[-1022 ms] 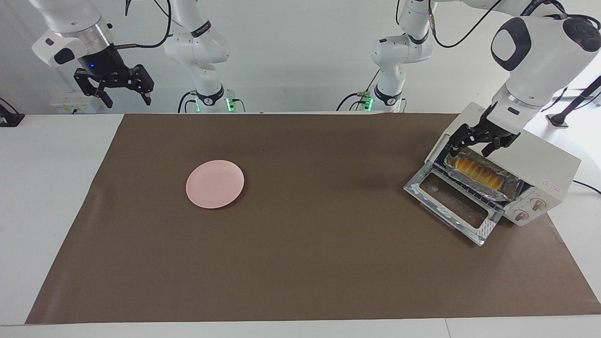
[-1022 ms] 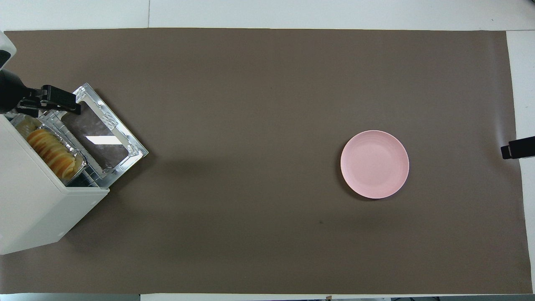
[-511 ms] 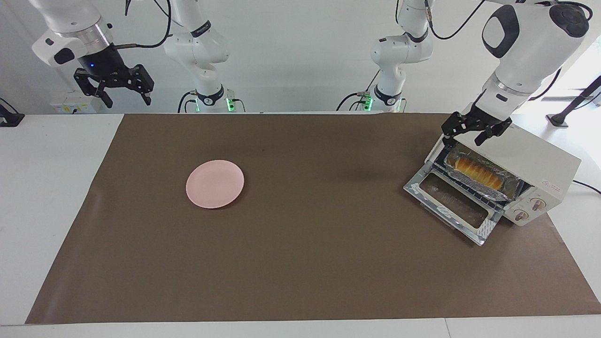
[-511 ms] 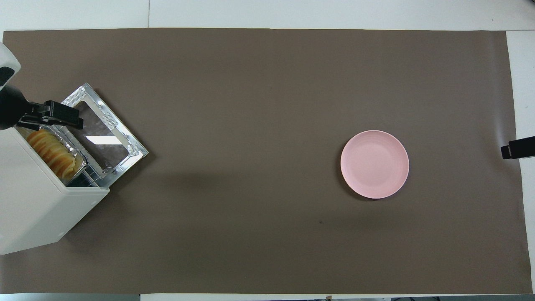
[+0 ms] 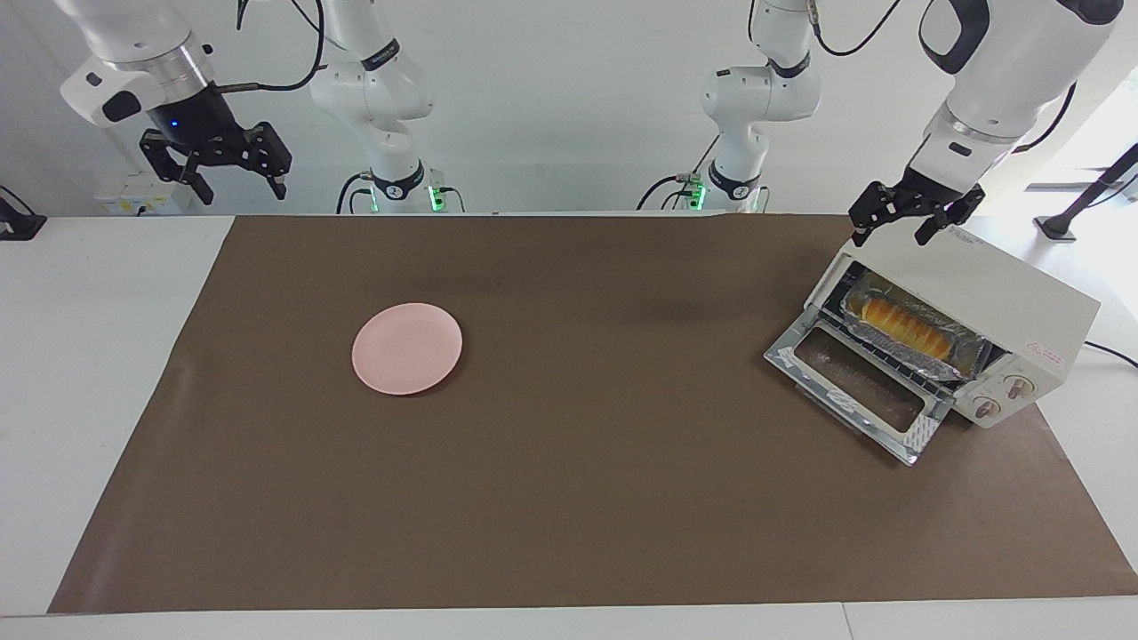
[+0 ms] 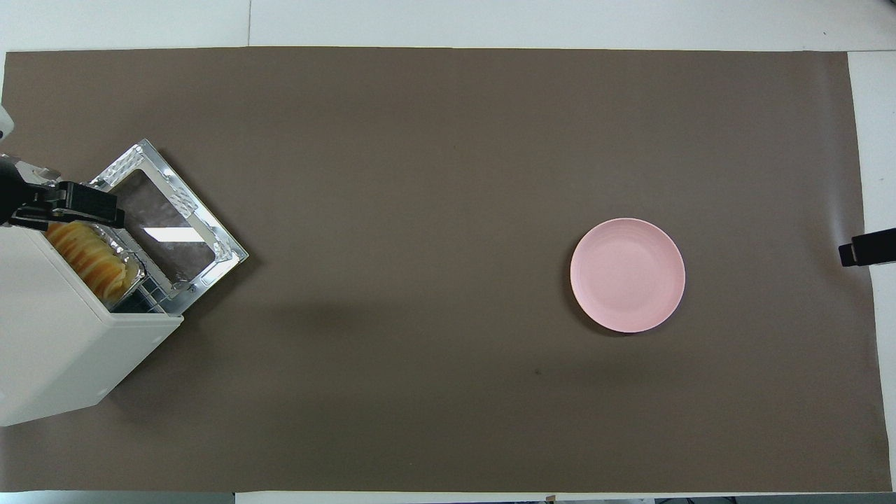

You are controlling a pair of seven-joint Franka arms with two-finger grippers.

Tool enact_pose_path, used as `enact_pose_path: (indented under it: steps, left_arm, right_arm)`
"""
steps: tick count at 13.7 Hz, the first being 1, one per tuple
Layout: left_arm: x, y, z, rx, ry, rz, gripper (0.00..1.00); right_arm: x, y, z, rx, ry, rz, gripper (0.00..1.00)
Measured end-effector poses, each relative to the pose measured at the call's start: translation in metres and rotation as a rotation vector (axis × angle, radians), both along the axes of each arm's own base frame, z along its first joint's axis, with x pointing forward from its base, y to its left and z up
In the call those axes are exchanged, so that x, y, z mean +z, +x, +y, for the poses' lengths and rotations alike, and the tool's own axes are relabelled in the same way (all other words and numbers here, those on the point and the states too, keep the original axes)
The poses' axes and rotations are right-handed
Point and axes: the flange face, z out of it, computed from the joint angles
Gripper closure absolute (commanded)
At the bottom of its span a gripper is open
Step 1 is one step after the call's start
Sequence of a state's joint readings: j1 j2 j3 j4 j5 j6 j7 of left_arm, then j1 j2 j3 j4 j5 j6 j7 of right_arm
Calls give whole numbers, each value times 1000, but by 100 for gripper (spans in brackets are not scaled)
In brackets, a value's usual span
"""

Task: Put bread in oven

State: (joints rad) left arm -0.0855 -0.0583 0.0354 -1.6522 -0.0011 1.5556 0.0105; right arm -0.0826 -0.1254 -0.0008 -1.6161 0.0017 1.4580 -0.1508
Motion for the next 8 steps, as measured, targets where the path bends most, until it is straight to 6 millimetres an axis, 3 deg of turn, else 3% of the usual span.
enact_pose_path:
  steps: [8]
  left_arm:
    - [2, -3, -1, -2, 1, 11, 0]
  right_arm:
    - [0, 0, 0, 0, 0, 0, 0]
